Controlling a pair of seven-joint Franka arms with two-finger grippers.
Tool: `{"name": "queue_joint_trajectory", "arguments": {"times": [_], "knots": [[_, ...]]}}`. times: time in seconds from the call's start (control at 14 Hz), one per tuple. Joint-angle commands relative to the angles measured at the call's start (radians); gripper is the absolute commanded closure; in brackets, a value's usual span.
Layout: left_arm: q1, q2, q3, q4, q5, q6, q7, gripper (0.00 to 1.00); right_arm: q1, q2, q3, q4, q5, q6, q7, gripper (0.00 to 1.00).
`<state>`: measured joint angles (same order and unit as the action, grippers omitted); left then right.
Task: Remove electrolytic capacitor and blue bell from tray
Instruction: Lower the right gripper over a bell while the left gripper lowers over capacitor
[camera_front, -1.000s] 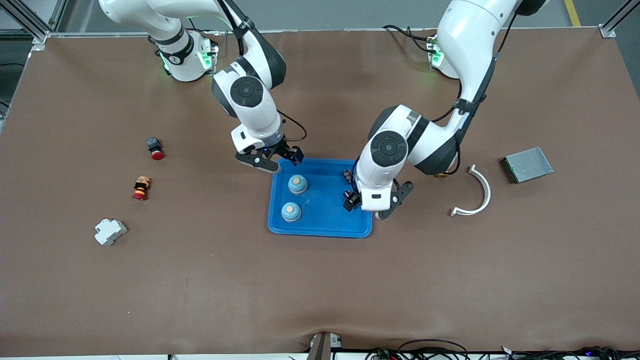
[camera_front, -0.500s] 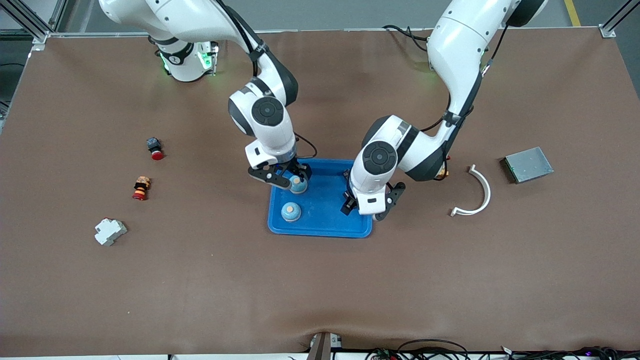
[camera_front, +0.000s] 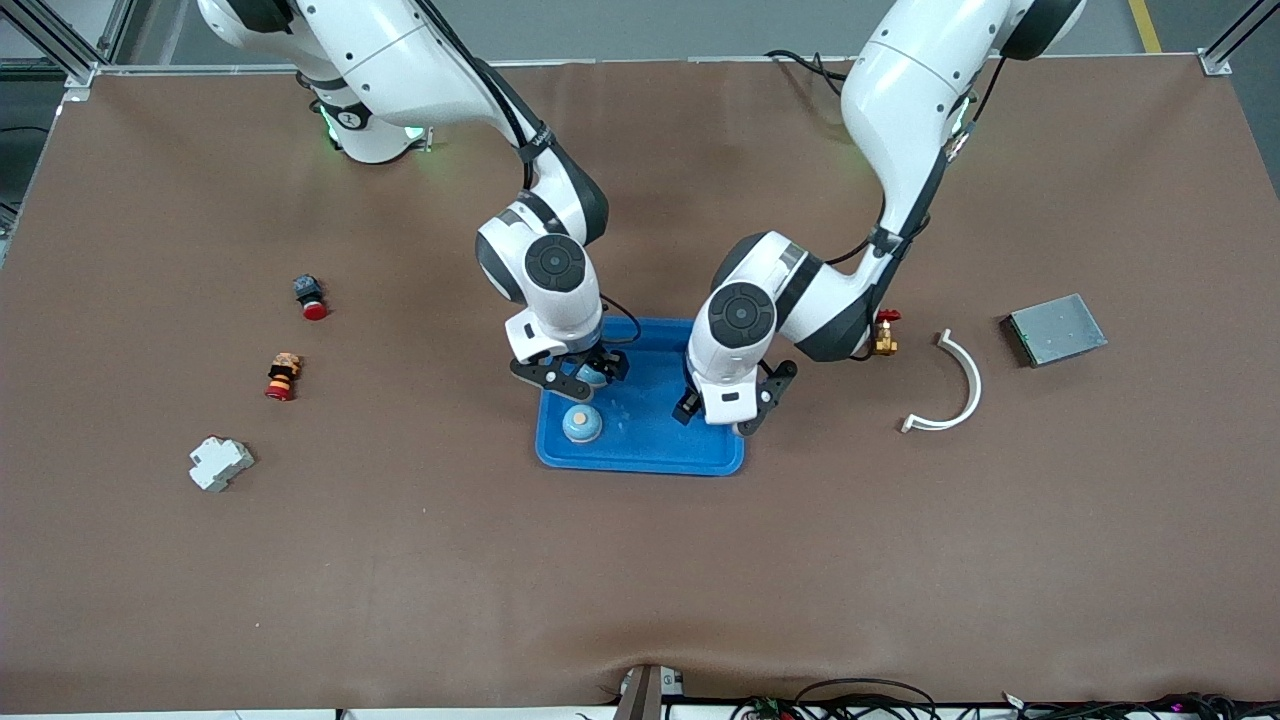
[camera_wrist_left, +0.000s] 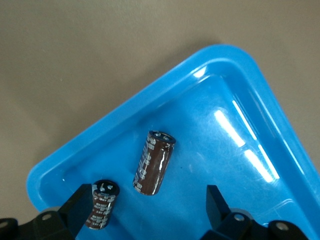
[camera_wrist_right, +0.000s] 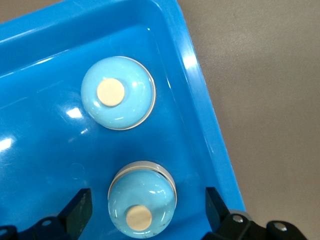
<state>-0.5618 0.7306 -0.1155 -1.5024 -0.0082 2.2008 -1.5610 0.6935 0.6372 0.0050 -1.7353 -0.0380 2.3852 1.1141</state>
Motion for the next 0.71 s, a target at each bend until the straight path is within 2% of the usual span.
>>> {"name": "queue_joint_trajectory", "arguments": {"times": [0.0,0.64], "knots": [[-0.015,0.013,0.008,0.007,0.024,0.023,-0.037,0.0,0.014,0.016,-0.008,0.023,-0.022,-0.006,0.03,0.0],[-0.012,0.027,0.011,-0.036,0.039,0.046,-0.036,0.0,0.043,0.061,-0.008,0.022,-0.02,0.068,0.059,0.0]]}}
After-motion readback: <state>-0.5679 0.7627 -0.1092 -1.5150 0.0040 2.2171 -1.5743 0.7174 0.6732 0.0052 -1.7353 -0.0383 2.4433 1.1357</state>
